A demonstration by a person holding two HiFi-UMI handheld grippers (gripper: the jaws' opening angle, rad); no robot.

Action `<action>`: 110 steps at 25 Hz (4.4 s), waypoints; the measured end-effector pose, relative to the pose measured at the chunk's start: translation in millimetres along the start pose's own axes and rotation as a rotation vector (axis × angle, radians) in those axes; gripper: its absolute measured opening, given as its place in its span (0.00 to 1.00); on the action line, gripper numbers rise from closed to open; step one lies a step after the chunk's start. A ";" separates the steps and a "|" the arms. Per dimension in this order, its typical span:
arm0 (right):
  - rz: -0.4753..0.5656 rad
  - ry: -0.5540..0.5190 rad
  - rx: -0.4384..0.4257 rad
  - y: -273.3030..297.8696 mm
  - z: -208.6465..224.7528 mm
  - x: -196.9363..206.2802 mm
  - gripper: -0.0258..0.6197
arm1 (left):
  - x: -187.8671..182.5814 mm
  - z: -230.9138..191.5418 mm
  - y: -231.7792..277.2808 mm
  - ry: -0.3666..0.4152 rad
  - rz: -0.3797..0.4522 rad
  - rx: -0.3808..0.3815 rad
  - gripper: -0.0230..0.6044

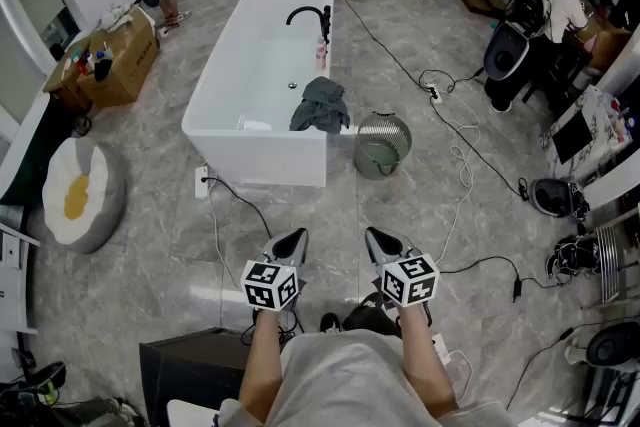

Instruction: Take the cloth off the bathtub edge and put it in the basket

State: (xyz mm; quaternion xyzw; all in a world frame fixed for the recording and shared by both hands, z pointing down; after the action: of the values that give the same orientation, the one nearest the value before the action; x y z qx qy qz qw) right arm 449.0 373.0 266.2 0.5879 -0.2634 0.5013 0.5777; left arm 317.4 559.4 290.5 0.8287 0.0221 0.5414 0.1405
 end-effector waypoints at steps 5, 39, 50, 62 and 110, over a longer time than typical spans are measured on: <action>-0.015 0.003 0.015 -1.4 -6.8 1.3 0.04 | -6.5 8.8 -9.1 0.019 -0.004 0.056 0.13; -0.010 0.270 -0.097 216.1 108.5 -83.0 0.04 | -112.3 -141.9 157.4 0.066 -0.121 -0.024 0.13; 0.007 0.540 -0.103 266.7 164.0 -83.9 0.04 | -109.0 -198.0 194.1 -0.105 -0.093 -0.064 0.13; -0.041 0.459 0.007 334.4 171.1 -96.3 0.04 | -99.6 -282.4 260.1 -0.148 -0.210 -0.006 0.13; -0.232 0.729 0.240 715.8 178.7 38.2 0.65 | -14.0 -586.7 519.8 0.450 -0.753 0.623 0.87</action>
State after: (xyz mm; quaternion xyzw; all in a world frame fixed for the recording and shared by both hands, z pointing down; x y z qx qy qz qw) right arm -122.7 76.1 627.9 0.4607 0.0875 0.6357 0.6132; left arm -278.5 180.5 631.0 0.6293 0.5069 0.5856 0.0640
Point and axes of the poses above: the fingertips, and each gripper's own axes: y forward along the fingers, z to its right, x out of its underside, the point moved 7 cm from there along -y, backward along the fingers, and after that the axes turned 13 degrees about x, right-handed, at the moved point
